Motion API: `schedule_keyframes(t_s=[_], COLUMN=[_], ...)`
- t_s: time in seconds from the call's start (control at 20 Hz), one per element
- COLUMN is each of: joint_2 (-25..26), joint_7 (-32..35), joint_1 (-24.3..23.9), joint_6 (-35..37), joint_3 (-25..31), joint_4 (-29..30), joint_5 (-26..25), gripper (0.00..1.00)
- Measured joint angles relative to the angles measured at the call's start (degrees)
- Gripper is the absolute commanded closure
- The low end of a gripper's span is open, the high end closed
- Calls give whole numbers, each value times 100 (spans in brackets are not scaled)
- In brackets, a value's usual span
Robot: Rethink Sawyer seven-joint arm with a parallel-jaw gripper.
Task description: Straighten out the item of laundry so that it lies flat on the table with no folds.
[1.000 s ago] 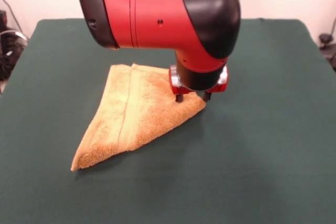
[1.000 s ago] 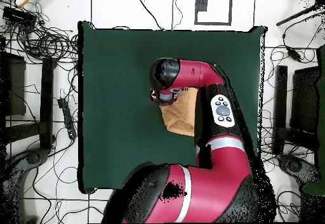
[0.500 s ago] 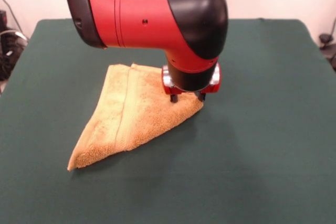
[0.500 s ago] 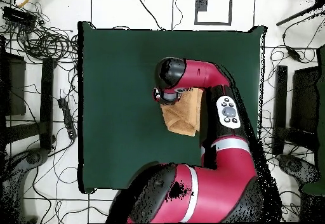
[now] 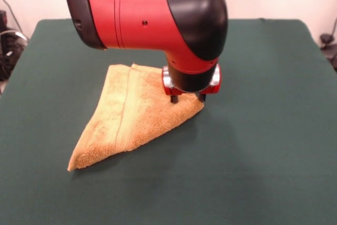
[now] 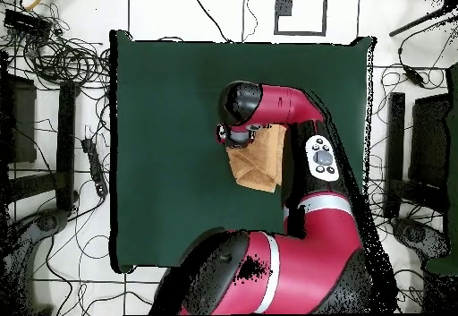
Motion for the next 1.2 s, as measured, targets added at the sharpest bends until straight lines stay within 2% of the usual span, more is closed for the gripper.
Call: schedule_keyframes(t_s=[1.2], joint_2=[72], joint_7=[0], joint_1=[0], joint_6=[24], joint_3=[-1], joint_4=[-75], joint_5=[36], gripper=[0])
